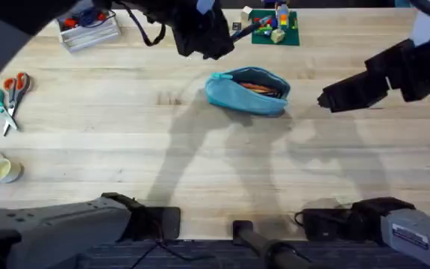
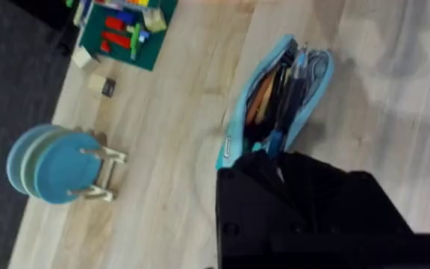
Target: Unzip the bag, pick up the pens from the table one at a time and place them inside, then zip the bag closed.
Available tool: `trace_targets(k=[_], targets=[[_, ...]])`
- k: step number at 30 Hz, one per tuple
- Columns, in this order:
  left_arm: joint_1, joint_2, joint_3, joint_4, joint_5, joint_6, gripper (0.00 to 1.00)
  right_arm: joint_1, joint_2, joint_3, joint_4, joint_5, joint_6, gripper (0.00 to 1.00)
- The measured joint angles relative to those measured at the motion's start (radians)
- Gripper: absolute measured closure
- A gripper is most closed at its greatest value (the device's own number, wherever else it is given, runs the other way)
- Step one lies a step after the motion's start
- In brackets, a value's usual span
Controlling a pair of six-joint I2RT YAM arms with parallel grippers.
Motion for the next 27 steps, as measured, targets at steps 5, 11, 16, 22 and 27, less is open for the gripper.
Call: trace_targets(k=[5, 11, 16, 22, 27], targets=[[0.000, 0.000, 0.000, 0.034, 0.024, 0.039, 0.957, 0.000, 0.000, 0.000, 0.000, 0.000, 0.000, 0.004], [-0.001, 0.004, 0.000, 0.052, 0.072, 0.088, 0.957, 0.000, 0.000, 0.000, 0.000, 0.000, 0.000, 0.004], [-0.001, 0.005, 0.000, 0.062, 0.089, 0.112, 0.957, 0.000, 0.000, 0.000, 0.000, 0.000, 0.000, 0.004], [-0.001, 0.010, 0.000, 0.063, 0.101, 0.132, 0.957, 0.000, 0.000, 0.000, 0.000, 0.000, 0.000, 0.004], [-0.001, 0.037, 0.000, 0.064, 0.110, 0.135, 0.957, 0.000, 0.000, 0.000, 0.000, 0.000, 0.000, 0.004]])
